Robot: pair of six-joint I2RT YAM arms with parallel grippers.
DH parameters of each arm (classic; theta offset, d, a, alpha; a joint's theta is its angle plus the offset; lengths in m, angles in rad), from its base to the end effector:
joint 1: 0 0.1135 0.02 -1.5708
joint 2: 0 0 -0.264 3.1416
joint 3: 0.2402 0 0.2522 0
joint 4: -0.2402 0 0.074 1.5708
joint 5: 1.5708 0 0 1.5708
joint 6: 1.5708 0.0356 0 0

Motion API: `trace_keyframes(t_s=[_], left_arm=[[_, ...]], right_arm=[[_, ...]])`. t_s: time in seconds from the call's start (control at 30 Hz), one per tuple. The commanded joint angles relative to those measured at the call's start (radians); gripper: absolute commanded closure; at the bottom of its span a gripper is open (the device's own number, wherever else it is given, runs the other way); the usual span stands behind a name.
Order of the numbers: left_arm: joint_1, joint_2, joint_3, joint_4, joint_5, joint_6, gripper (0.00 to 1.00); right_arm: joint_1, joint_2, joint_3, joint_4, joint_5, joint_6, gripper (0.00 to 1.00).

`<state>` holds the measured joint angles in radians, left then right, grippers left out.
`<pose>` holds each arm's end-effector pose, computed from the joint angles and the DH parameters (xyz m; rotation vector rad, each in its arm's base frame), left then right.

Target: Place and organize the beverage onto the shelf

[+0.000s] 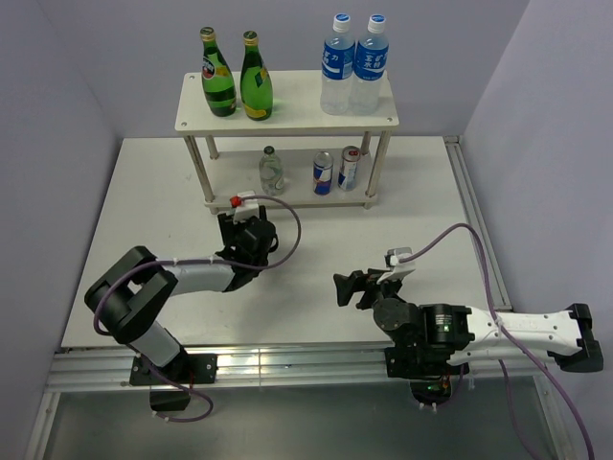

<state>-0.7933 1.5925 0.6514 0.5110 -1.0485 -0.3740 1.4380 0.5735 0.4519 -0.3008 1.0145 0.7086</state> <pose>0.2338 -0.1935 0.1765 -0.2589 1.7666 0.2159 0.0476 0.1281 0.2485 -0.0356 1.8189 0.5192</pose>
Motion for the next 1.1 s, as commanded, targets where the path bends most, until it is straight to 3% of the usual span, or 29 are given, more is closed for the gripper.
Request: trace_keyframes(t_s=[0.0, 0.4, 0.93, 1.03, 1.07], left_arm=[[0.061, -0.048, 0.123, 0.138, 0.036, 0.092, 1.0], [0.206, 0.129, 0.379, 0.109, 0.194, 0.119, 1.0], [0.278, 0.3, 0.507, 0.12, 0.249, 0.099, 1.0], [0.287, 0.314, 0.514, 0.122, 0.269, 0.102, 0.91], [0.292, 0.319, 0.513, 0.136, 0.275, 0.107, 0.77]], right_arm=[[0.006, -0.014, -0.027, 0.023, 0.052, 0.002, 0.0], [0.006, -0.012, -0.042, 0.016, 0.07, 0.026, 0.0], [0.007, -0.009, -0.058, -0.006, 0.07, 0.063, 0.0], [0.007, 0.0, -0.064, 0.006, 0.067, 0.058, 0.0], [0.006, 0.002, -0.065, 0.012, 0.065, 0.052, 0.0]])
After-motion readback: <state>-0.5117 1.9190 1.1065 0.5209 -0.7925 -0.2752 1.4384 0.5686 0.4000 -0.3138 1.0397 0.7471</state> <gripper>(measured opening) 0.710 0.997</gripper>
